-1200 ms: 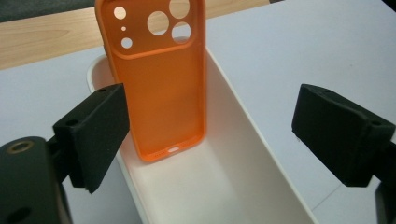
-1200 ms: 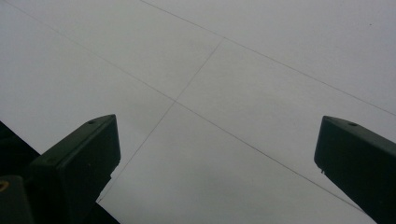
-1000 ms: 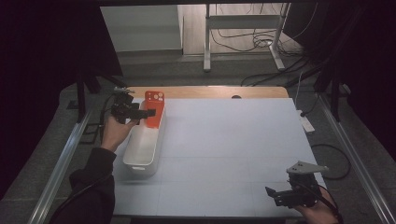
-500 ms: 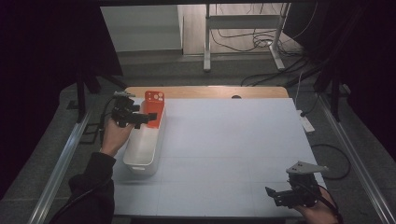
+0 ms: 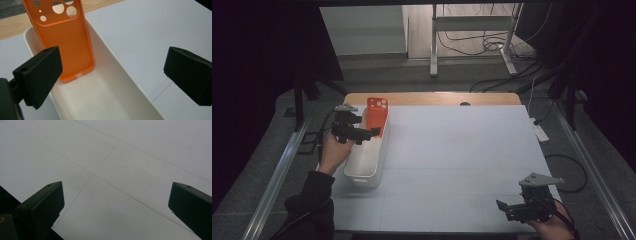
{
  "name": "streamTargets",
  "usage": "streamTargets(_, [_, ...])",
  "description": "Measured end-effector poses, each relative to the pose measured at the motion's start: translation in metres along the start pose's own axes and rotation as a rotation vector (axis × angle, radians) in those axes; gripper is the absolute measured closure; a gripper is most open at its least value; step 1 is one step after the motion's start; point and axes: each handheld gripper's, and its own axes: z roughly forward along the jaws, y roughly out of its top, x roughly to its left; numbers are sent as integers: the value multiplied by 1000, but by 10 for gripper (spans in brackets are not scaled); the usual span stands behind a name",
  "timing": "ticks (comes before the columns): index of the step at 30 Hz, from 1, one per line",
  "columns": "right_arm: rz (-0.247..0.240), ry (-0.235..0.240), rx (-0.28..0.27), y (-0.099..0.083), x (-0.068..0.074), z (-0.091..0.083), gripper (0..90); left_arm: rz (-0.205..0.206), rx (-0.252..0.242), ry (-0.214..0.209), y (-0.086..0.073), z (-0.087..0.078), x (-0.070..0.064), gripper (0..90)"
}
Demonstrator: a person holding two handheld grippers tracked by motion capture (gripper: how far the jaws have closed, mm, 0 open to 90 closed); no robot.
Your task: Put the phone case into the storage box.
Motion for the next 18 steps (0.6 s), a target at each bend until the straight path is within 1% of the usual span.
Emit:
streamTargets(4, [3,-1,-2,0,0,0,0,-5,-27,-21,-3,-3,-2,28])
streamTargets(6, [2,-2,-2,0,0,0,0,-9,-27,-28,-4,-4,-4,26])
streamTargets(9, [1,-3,0,0,0,0,0,5,-38,-42,-7,-6,-6,18])
streamTargets(11, [0,-2,-1,0,0,0,0,15,-47,-42,-8,-8,-8,15])
streamTargets(13, [0,-2,-2,0,0,0,0,14,-42,-45,-10,-9,-9,15])
streamTargets(18, [-10,0,-3,0,1,0,0,26,-45,-45,-14,-12,-12,16])
